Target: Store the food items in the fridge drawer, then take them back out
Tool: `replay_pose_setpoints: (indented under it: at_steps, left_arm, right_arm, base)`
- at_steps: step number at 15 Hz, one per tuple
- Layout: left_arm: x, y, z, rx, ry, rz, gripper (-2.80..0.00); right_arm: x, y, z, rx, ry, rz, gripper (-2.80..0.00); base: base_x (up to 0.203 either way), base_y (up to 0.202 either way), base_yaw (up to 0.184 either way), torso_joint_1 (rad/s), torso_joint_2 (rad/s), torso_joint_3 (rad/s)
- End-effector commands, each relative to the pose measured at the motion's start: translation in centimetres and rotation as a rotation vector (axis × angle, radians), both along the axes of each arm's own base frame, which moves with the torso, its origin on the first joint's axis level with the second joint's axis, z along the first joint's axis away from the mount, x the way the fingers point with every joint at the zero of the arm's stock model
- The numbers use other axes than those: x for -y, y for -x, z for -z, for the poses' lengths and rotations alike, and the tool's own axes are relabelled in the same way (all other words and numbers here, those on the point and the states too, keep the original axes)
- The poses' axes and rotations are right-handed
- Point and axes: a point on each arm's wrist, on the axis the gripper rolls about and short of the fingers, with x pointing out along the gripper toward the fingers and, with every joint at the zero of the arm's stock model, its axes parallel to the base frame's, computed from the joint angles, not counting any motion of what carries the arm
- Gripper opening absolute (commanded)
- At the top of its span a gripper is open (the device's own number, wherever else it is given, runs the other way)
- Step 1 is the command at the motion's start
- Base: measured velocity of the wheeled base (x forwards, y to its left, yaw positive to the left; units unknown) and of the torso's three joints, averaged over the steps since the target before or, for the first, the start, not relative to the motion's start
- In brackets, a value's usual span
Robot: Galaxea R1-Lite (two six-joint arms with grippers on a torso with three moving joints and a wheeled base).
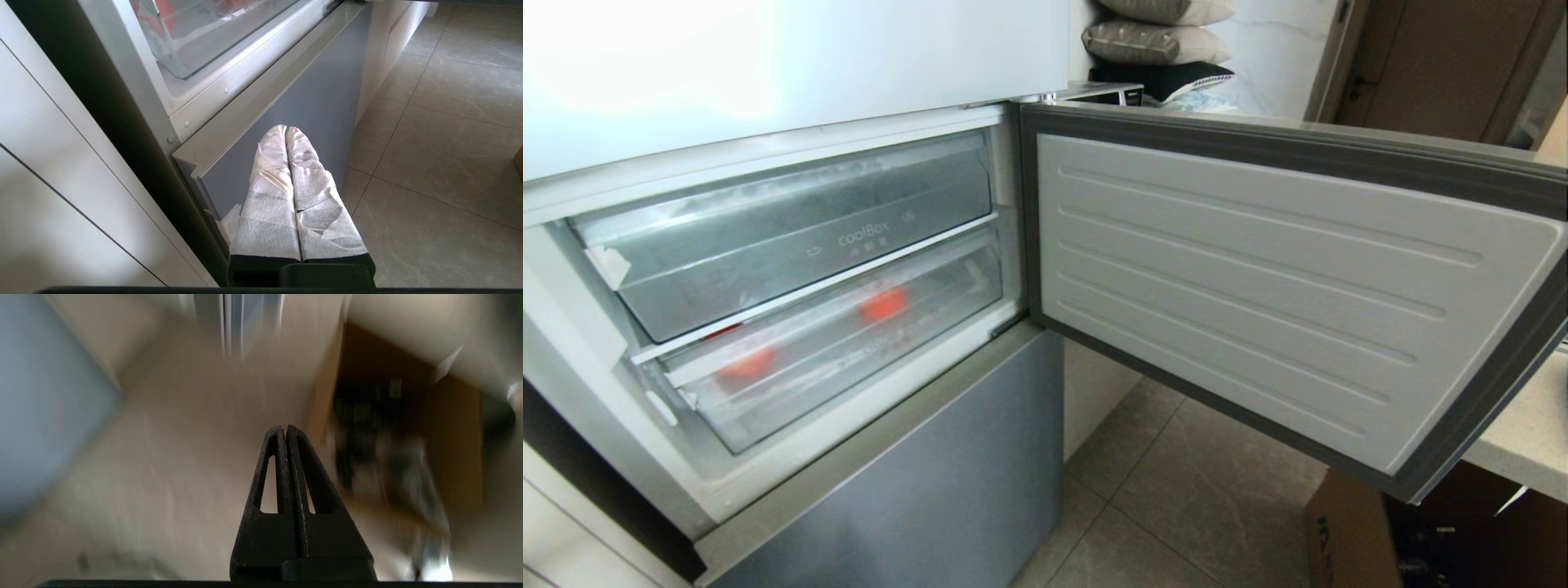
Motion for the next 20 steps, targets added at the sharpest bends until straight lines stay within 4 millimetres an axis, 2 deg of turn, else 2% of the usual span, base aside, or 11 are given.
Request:
replay_pose_setpoints:
  at_steps: [1, 4, 7, 9, 13, 15, 18, 20]
  left_arm:
    - [0.0, 0.0, 0.0, 0.001, -0.001, 0.000, -2.80]
    - [0.0, 0.0, 0.0, -0.001, -0.001, 0.000, -2.80]
    - [0.0, 0.0, 0.0, 0.001, -0.001, 0.000, -2.80]
    - [0.0, 0.0, 0.0, 0.002, -0.001, -0.002, -2.80]
    - [0.0, 0.0, 0.0, 0.002, 0.001, -0.002, -2.80]
    - [0.0, 0.0, 0.0, 0.011, 0.001, -0.002, -2.80]
    - [0.0, 0.0, -0.3, 0.048, -0.006, 0.013, -2.80]
    - [0.0, 0.0, 0.1, -0.005, 0.017, 0.015, -2.80]
  right_arm:
    - [-0.6, 1.1, 2.5, -0.080, -0.013, 0.002, -2.80]
    - [-1.1, 2.5, 3.7, -0.275, -0.001, 0.076, -2.80]
    - [-1.6, 2.4, 3.5, -0.271, 0.033, -0.089, -2.80]
    - [-2.0, 3.3, 3.3, -0.152, 0.053, -0.144, -2.80]
    - [-2.5, 6.6, 3.4, 0.247, 0.099, -0.262, -2.80]
    - [-2.4, 7.6, 3.8, 0.395, 0.096, -0.270, -2.80]
    - [-2.3, 7.5, 3.9, 0.448, 0.021, -0.233, -2.80]
    - [-2.3, 7.5, 3.9, 0.449, 0.019, -0.233, -2.80]
  base:
    - [0.000, 0.000, 0.000, 0.000, 0.00, 0.000]
    - [0.000, 0.000, 0.000, 0.000, 0.00, 0.000]
    - [0.000, 0.000, 0.000, 0.000, 0.00, 0.000]
    - [0.000, 0.000, 0.000, 0.000, 0.00, 0.000]
    - [0.000, 0.000, 0.000, 0.000, 0.00, 0.000]
    - [0.000, 0.000, 0.000, 0.000, 0.00, 0.000]
    - [0.000, 0.000, 0.000, 0.000, 0.00, 0.000]
    - [0.000, 0.000, 0.000, 0.000, 0.00, 0.000]
